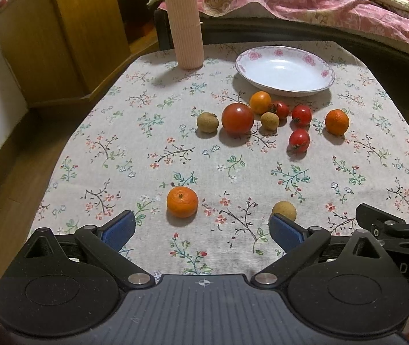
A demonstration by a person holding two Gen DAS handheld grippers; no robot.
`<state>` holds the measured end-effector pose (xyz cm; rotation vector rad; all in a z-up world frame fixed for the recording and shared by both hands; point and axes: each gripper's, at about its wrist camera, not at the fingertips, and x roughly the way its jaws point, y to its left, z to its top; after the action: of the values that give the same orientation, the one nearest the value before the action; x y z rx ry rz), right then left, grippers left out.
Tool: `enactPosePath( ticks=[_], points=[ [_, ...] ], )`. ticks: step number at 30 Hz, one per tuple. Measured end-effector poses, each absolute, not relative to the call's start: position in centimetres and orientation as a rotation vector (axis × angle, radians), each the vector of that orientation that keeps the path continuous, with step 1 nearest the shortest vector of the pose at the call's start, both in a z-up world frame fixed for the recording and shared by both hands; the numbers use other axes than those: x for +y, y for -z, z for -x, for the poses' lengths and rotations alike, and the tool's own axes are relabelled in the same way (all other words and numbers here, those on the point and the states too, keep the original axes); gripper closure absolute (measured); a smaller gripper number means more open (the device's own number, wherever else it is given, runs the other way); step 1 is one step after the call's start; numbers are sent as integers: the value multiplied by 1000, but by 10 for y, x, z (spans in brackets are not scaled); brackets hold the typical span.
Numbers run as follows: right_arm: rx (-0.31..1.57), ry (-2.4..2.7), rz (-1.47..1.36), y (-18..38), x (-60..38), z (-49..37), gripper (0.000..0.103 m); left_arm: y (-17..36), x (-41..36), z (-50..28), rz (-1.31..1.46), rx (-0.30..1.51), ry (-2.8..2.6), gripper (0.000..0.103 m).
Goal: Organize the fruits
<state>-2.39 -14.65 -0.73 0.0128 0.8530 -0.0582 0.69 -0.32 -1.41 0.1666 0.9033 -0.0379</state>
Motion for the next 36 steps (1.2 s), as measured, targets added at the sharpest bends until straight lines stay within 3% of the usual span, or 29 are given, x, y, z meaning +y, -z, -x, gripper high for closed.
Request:
enactPosePath(
  ticks=[13,20,26,30,36],
  points=[
    [874,42,-14,12,-144,19,1,19,1,-9,-169,919,26,3],
    [887,-46,10,15,-136,11,11,21,9,-13,-159,921,41,5],
    [881,-174,51,17,-124,0,24,18,23,-14,-160,896,33,5],
    [906,-281,55,22,-114,-9,44,17,36,-14,-116,895,30,4],
    [933,-378,93,34,-95,-20,58,16,41,-15,-116,889,30,5]
  ],
)
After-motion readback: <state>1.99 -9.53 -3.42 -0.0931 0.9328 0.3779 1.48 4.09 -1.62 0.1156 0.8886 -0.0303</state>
